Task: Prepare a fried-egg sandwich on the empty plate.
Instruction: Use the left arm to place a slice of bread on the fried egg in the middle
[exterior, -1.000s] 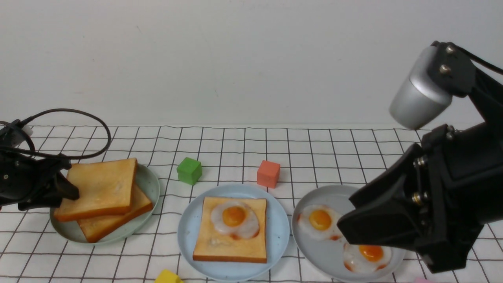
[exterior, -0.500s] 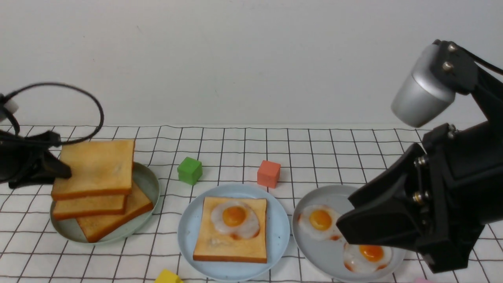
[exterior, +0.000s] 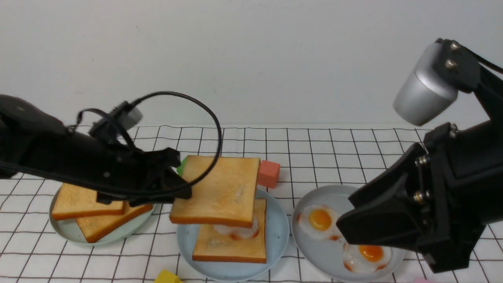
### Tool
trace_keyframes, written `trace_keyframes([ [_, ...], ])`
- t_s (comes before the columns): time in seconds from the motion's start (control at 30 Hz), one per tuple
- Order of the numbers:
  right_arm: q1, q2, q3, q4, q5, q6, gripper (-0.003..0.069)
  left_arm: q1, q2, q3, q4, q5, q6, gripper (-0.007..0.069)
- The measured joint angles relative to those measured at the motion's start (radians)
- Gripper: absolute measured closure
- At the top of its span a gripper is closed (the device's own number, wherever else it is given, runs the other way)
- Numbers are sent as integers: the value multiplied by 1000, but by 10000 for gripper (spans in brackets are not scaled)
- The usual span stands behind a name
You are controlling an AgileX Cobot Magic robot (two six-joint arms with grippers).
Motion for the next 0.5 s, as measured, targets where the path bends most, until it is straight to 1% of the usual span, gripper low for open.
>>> trace_keyframes([
  [0.1, 0, 0, 0, 0, -2, 7, 326, -53, 50, 0, -20, -59, 0, 492],
  [0.2, 0, 0, 0, 1, -2, 13, 326, -76, 95, 0, -26, -84, 0, 492],
  [0.5, 0, 0, 0, 15, -2, 17, 326, -80, 193, 0, -30, -142, 0, 492],
])
